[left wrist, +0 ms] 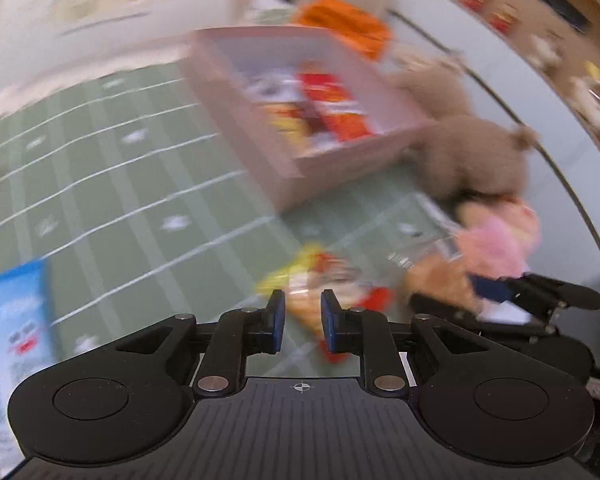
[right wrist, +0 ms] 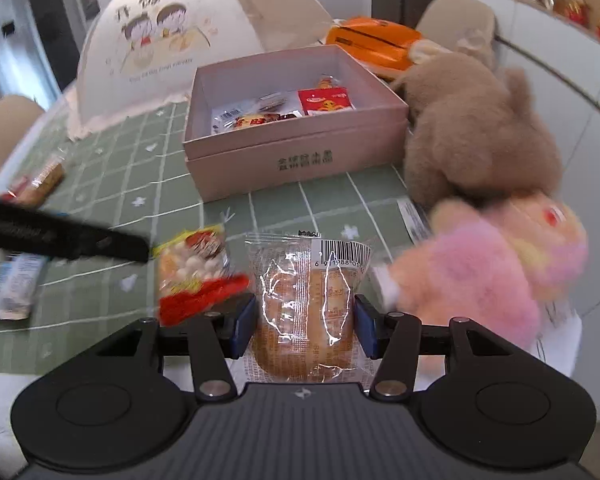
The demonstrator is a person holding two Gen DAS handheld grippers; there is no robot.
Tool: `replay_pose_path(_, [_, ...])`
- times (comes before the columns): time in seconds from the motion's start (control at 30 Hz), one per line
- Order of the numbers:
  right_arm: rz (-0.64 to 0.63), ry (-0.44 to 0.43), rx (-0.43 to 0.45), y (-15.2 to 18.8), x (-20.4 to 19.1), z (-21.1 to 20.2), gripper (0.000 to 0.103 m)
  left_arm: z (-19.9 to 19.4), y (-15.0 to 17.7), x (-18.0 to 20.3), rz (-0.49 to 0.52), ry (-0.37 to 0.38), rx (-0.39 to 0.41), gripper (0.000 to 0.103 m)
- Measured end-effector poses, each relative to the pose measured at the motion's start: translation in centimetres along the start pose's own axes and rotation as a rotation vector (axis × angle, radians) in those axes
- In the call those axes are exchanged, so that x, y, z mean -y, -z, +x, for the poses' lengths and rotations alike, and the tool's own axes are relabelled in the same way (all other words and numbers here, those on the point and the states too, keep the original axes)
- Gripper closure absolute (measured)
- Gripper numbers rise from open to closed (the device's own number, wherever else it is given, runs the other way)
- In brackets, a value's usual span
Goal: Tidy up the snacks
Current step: 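Grasp the yellow egg-snack packet with the left gripper while the right holds the bread packet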
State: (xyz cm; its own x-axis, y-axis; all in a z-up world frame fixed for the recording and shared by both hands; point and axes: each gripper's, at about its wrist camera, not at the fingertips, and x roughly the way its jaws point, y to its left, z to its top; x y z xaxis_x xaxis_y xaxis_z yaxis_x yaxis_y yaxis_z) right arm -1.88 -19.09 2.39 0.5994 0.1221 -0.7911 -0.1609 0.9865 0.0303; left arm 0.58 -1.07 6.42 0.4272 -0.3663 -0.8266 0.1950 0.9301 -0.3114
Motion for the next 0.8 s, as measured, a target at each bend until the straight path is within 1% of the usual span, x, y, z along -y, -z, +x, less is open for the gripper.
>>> replay_pose_path(0.07, [-0.020, 0.005, -0.015, -0.9, -1.6, 1.7, 0.052, -0.3, 0.2, -1.9, -0.072, -0.050, 0.010, 0.081])
replay_pose_path(0.1, [-0.032, -0.012, -0.013, -1.0, -2.4, 1.8, 0.052, -0.4, 0.3, -2.6, -0.093, -0.081, 0.010, 0.081])
replay_pose_path(0.2, [-0.074, -0.184, -0.025, -1.1, -5.3, 1.5, 0.052, -1.0, 1.0, -4.3, -0.102, -0.153, 0.005, 0.081])
replay_pose_path(0.23, [-0.093, -0.201, -0.013, -0.8, -5.9, 1.2, 0.052, -1.1, 1.3, -4.5, -0.089, -0.178, 0.006, 0.081])
replay_pose_path(0.3, [-0.148, -0.171, 0.012, -0.2, -6.7, 0.9, 0.052, -1.4, 1.7, -4.3, -0.057, -0.220, 0.012, 0.081])
replay_pose_path(0.37, [-0.182, -0.124, 0.014, 0.0, -6.4, 1.3, 0.052, -1.8, 2.1, -3.9, -0.030, -0.250, 0.020, 0.081])
replay_pose_path(0.47, [-0.152, -0.120, 0.012, -0.4, -4.2, 1.7, 0.051, -2.9, 2.9, -3.0, 0.009, -0.296, 0.041, 0.081])
replay_pose_path(0.5, [-0.134, -0.124, 0.007, -0.7, -3.3, 1.9, 0.051, -3.1, 3.1, -2.7, 0.006, -0.302, 0.049, 0.081])
replay_pose_path(0.57, [-0.100, -0.137, -0.003, -0.9, -1.6, 2.4, 0.048, -3.6, 3.7, -2.1, -0.024, -0.290, 0.064, 0.081])
replay_pose_path(0.63, [-0.077, -0.146, -0.015, -0.6, -0.5, 2.9, 0.041, -4.1, 3.9, -1.4, -0.056, -0.282, 0.080, 0.081])
replay_pose_path(0.67, [-0.066, -0.152, -0.021, -0.4, 0.3, 3.3, 0.039, -4.1, 3.9, -1.0, -0.070, -0.276, 0.088, 0.081])
replay_pose_path(0.73, [-0.068, -0.157, 0.009, 0.0, 1.1, 3.4, 0.035, -4.2, 3.7, 0.1, -0.093, -0.258, 0.101, 0.081])
replay_pose_path(0.8, [-0.102, -0.150, 0.032, 0.4, 1.3, 3.5, 0.033, -3.7, 3.5, 1.2, -0.094, -0.259, 0.111, 0.081])
